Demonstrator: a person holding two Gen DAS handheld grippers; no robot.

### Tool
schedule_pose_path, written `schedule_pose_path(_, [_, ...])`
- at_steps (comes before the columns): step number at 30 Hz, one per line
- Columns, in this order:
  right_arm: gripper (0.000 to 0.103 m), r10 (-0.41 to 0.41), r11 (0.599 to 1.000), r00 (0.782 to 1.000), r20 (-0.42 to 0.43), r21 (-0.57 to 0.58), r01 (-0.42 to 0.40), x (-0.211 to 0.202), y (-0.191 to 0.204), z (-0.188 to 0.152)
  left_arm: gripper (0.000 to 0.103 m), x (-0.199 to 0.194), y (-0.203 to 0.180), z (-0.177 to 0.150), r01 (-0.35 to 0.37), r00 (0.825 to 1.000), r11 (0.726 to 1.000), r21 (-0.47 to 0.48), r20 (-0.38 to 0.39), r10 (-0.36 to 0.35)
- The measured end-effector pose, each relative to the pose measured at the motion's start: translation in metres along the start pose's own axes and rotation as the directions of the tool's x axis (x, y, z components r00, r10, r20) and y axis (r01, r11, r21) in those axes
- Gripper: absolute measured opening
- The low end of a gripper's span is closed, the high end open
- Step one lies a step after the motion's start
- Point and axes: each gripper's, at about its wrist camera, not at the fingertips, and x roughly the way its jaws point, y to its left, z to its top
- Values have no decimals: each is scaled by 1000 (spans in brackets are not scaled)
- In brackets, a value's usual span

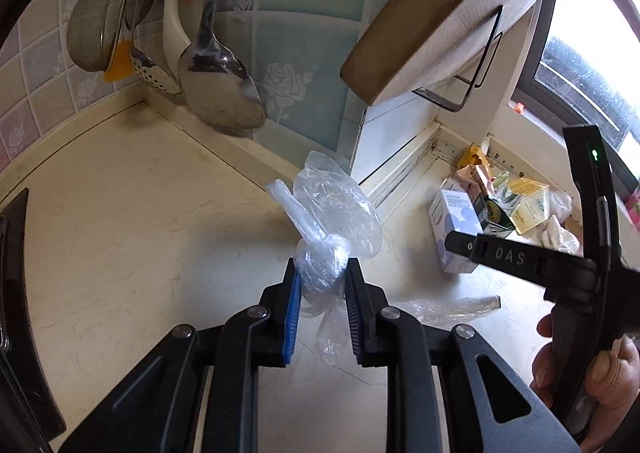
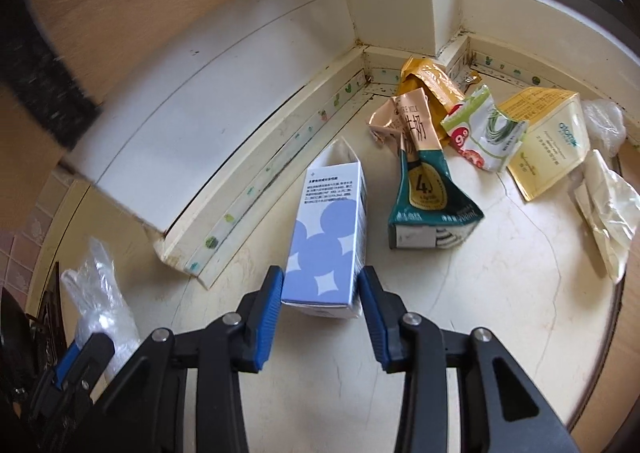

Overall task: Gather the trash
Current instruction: 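Grasp the clear plastic bag with the left tool while the right tool grasps the blue-and-white milk carton, then carry the bag and milk carton down over the floor bin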

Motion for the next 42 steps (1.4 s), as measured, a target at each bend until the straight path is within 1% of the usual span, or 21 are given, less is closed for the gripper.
schedule_pose_path(3, [38, 5, 1000, 1000, 6, -20, -5, -20, 1, -12, 18, -15, -1, 0, 36, 999, 999, -1, 4, -36])
schedule_pose_path(7, [38, 5, 999, 1000, 28, -49, -3, -60, 2, -36, 18, -44, -10, -2, 88, 996, 996, 15, 17, -88])
schedule_pose_path(11, [38, 24, 999, 998, 56, -50, -21, -103, -1, -56, 18, -75, -22, -9, 157, 987, 987, 28, 20, -157])
schedule_pose_path(15, [38, 50, 997, 995, 85, -58, -45, -150, -4, -87, 18, -109, -37, -23, 225, 974, 972, 59, 13, -227])
schedule_pose_path(19, [38, 79, 994, 991, 108, -79, -70, -192, 1, -127, 18, -144, -45, -39, 282, 959, 954, 98, 4, -284])
schedule_pose_path(23, [38, 107, 990, 988, 113, -101, -96, -220, 12, -160, 18, -175, -43, -56, 338, 941, 932, 133, -17, -339])
schedule_pose_path(27, [38, 130, 988, 985, 117, -98, -119, -244, 21, -195, 18, -196, -39, -74, 383, 924, 908, 168, -57, -379])
schedule_pose_path(29, [38, 143, 987, 982, 120, -84, -134, -252, 24, -209, 18, -207, -36, -86, 395, 919, 898, 195, -74, -388])
schedule_pose_path(31, [38, 147, 987, 981, 123, -75, -139, -259, 28, -225, 18, -218, -33, -97, 398, 917, 890, 223, -86, -389])
schedule_pose_path(35, [38, 151, 987, 982, 118, -66, -144, -265, 36, -254, 18, -231, -20, -121, 388, 921, 882, 268, -116, -371])
schedule_pose_path(38, [38, 131, 990, 986, 107, -64, -124, -260, 42, -275, 18, -231, -9, -139, 385, 922, 876, 289, -153, -355])
schedule_pose_path(40, [38, 131, 991, 988, 81, -50, -127, -250, 43, -288, 18, -226, 0, -154, 377, 924, 875, 304, -187, -333])
schedule_pose_path(42, [38, 123, 992, 991, 48, -32, -121, -237, 44, -300, 18, -216, 8, -168, 360, 927, 880, 310, -221, -302])
